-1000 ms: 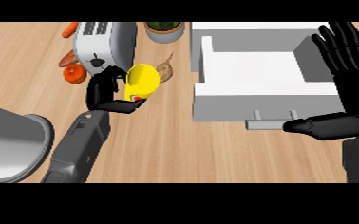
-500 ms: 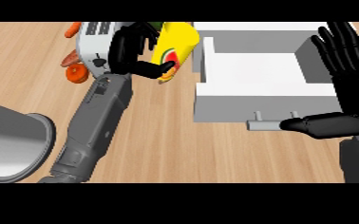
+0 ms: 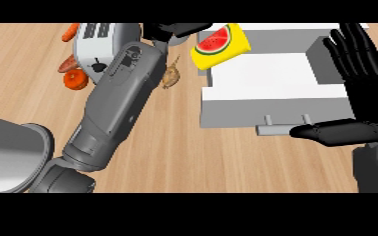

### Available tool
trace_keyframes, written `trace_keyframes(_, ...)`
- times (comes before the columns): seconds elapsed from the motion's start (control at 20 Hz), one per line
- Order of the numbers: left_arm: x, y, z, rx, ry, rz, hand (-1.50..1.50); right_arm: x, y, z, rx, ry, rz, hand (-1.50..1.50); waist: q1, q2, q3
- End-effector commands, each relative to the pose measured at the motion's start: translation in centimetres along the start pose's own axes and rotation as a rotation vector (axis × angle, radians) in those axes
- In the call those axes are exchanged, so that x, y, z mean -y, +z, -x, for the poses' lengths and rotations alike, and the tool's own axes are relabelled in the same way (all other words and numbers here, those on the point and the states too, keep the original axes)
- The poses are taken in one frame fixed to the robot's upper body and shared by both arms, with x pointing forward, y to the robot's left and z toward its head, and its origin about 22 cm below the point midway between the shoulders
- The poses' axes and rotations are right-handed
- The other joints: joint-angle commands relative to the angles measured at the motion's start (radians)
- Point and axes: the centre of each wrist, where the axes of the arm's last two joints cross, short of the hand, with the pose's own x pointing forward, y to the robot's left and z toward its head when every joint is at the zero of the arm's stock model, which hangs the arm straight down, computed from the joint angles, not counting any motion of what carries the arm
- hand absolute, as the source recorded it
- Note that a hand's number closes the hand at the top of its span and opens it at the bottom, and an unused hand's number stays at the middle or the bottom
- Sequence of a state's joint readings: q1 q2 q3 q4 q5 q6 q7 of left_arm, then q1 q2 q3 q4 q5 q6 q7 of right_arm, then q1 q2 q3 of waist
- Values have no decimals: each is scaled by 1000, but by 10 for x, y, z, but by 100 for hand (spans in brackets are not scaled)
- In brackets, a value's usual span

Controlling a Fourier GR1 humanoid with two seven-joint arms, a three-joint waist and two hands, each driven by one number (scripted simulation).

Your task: Pick up the cup, place it into the drawer and close the drawer

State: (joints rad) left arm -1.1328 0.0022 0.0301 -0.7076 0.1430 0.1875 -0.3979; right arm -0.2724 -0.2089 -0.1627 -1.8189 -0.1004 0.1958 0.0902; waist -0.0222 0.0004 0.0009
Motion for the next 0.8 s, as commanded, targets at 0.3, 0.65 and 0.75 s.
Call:
trace_keyframes(0.3, 43, -35, -17, -225, -159, -13, 150, -2, -13, 2, 46, -16, -31, -150, -54, 20, 1)
trace_keyframes(0.65, 34, -5, 25, -369, -228, 101, 150, -15, -10, -3, 58, -44, -98, -150, -124, 30, 2)
trace_keyframes(0.75, 37, -9, 21, -389, -254, 147, 150, 2, -25, -11, 79, -36, -75, -150, -122, 38, 2)
